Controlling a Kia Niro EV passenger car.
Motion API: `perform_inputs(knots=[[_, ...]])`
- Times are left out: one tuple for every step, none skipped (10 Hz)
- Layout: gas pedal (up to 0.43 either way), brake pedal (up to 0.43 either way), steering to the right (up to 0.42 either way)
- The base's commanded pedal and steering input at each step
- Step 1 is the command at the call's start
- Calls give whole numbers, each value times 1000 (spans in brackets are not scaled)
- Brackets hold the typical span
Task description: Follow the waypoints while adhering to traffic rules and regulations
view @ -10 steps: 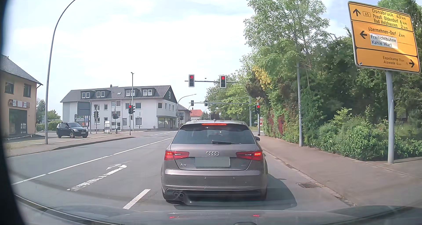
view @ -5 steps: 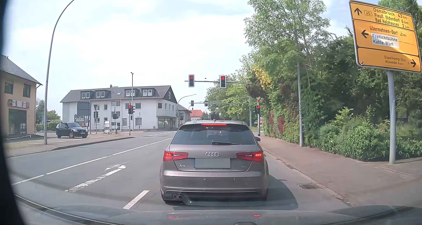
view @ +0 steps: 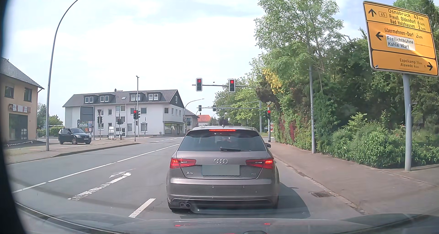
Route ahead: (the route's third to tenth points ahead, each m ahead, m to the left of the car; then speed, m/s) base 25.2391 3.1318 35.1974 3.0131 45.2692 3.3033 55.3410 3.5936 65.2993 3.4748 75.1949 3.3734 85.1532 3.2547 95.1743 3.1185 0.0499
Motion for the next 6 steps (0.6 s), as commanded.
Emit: perform_inputs(knots=[[0, 0, -4], [0, 0, -4], [0, 0, -4], [0, 0, -4], [0, 0, -4], [0, 0, -5]])
